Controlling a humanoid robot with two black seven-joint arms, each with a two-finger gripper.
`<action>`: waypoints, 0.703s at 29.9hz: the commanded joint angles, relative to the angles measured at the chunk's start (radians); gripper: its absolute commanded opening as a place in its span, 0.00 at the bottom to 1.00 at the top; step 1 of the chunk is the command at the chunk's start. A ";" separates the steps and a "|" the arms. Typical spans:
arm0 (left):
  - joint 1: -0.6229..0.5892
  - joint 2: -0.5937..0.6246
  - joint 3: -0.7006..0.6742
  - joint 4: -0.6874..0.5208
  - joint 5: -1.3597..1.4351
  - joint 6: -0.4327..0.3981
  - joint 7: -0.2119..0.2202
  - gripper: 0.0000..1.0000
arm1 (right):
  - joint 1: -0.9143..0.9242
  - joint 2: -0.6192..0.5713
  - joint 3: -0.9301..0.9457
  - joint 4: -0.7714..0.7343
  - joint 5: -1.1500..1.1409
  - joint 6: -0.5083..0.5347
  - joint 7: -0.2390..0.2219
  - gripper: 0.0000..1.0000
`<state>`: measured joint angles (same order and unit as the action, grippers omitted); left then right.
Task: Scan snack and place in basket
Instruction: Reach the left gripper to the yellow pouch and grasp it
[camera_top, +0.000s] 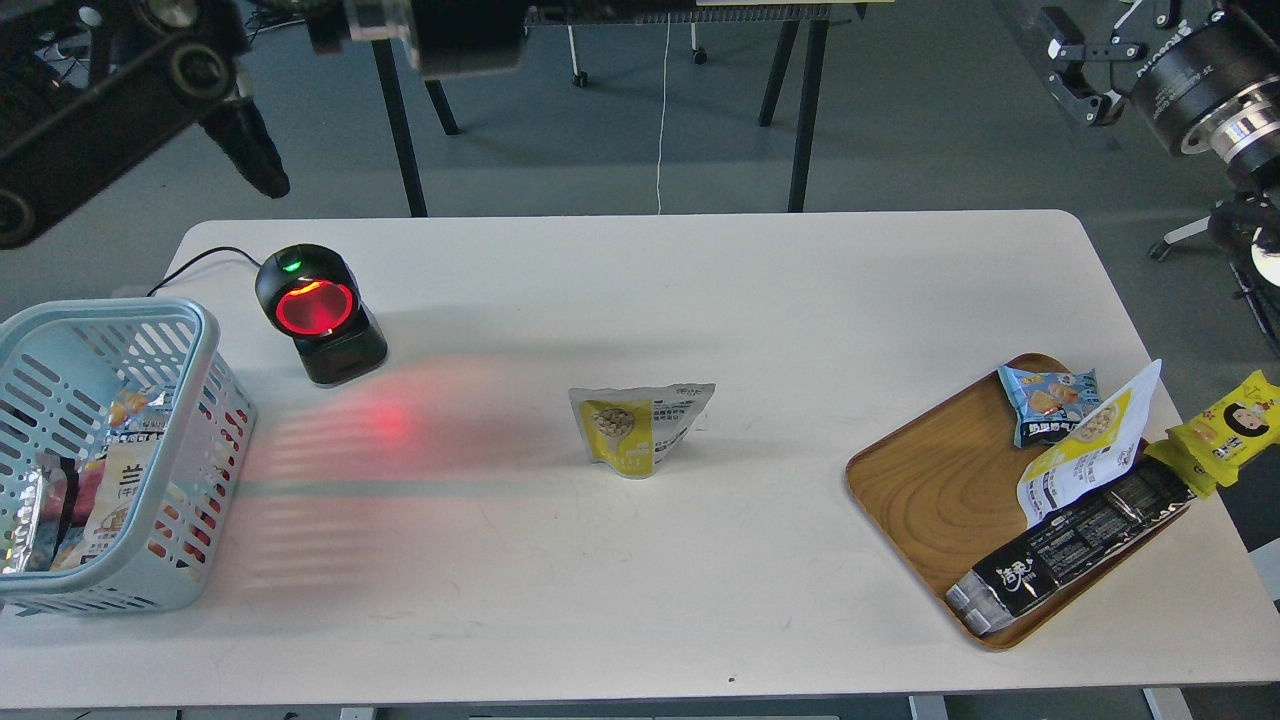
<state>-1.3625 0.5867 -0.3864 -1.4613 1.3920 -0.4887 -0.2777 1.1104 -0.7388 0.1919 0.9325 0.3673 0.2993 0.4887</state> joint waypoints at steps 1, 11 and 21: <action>-0.003 -0.065 0.079 -0.071 0.220 0.000 0.000 0.93 | -0.046 0.099 0.167 -0.113 0.059 0.001 -0.005 0.99; 0.095 -0.229 0.241 -0.057 0.790 0.000 0.002 0.92 | -0.046 0.369 0.360 -0.498 0.055 0.092 -0.119 0.99; 0.120 -0.286 0.244 0.029 0.790 0.000 0.000 0.92 | -0.158 0.383 0.357 -0.506 0.053 0.189 -0.122 1.00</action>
<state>-1.2417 0.3026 -0.1430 -1.4492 2.1817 -0.4887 -0.2762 1.0214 -0.3547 0.5466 0.4266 0.4198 0.4670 0.3652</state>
